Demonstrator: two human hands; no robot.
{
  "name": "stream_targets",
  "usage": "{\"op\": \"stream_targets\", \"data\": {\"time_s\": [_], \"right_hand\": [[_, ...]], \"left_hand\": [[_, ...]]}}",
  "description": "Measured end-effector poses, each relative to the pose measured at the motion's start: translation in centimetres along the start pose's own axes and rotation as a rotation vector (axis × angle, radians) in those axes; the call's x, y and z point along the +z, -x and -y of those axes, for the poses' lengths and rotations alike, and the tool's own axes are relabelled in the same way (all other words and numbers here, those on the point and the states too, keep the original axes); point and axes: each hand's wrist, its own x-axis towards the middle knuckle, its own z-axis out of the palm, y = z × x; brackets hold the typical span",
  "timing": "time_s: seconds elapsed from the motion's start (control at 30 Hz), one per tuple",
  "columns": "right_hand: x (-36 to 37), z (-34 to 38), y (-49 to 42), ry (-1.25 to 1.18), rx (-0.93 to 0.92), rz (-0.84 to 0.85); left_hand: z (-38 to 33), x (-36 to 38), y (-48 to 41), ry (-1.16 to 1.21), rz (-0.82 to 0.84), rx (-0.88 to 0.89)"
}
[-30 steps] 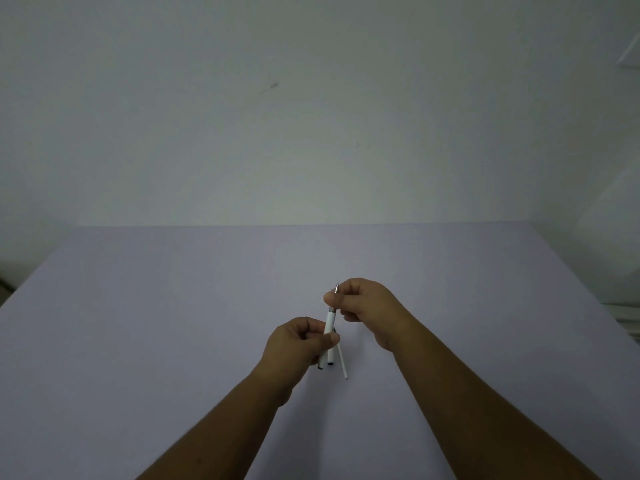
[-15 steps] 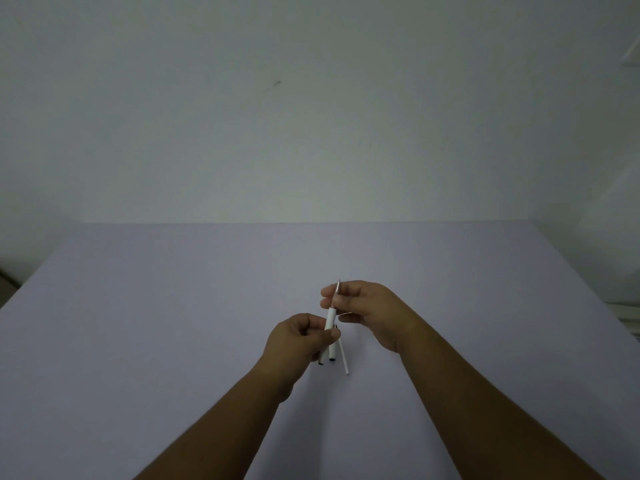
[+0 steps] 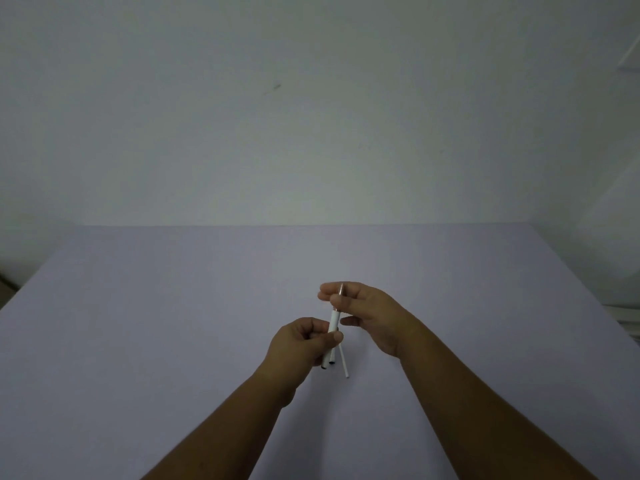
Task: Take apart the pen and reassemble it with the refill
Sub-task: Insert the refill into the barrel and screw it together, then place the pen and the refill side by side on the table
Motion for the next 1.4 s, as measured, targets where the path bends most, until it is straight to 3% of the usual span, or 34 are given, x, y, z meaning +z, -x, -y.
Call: {"op": "stream_targets", "data": {"time_s": [0.07,0.3,0.47,0.57,0.63,0.73,0.9,1.03,1.17,1.27,1.4], "right_hand": [[-0.1,0.1,0.3,-0.021,0.006,0.031],[1.6,0.1,-0.7,0.09,0.032,-0.208],[1.2,-0.3,-1.7,0.045,0.117,-0.097],[0.6,-2.5,-3.0,-0.019,0.21,-0.28],[0.2,-4.9,-4.0,0.298,0.263,-0.368],[0.8,-8.3,-5.1,0.78,0.297,-0.306],[2.9,-11.4,-5.9,1.073,0.279,-0.273],[3.5,-12.5,-6.1,1.173,0.244,-0.285],[3.5,-12.8,-6.2,1.175,0.235,-0.279],[3.6,-12.2,-6.3,1.041,0.25,-0.328],[3.1,-9.3,-6.8,0.397,0.267,-0.431]], "left_hand": [[0.0,-0.1,-0.2,-0.005,-0.02,0.007],[0.8,0.6,-0.6,-0.212,-0.215,0.108],[1.1,-0.1,-0.7,-0.132,-0.217,0.086],[1.3,-1.0,-0.8,-0.007,-0.195,0.037],[1.6,-1.5,-0.9,0.069,-0.174,0.004],[2.4,-2.1,-1.2,0.091,-0.168,-0.035],[4.1,-2.9,-1.8,0.083,-0.184,-0.092],[4.9,-3.3,-2.1,0.061,-0.19,-0.124],[5.1,-3.5,-2.3,0.029,-0.173,-0.138],[5.2,-3.5,-2.3,0.002,-0.171,-0.138],[5.1,-3.6,-2.3,-0.033,-0.167,-0.126]]}}
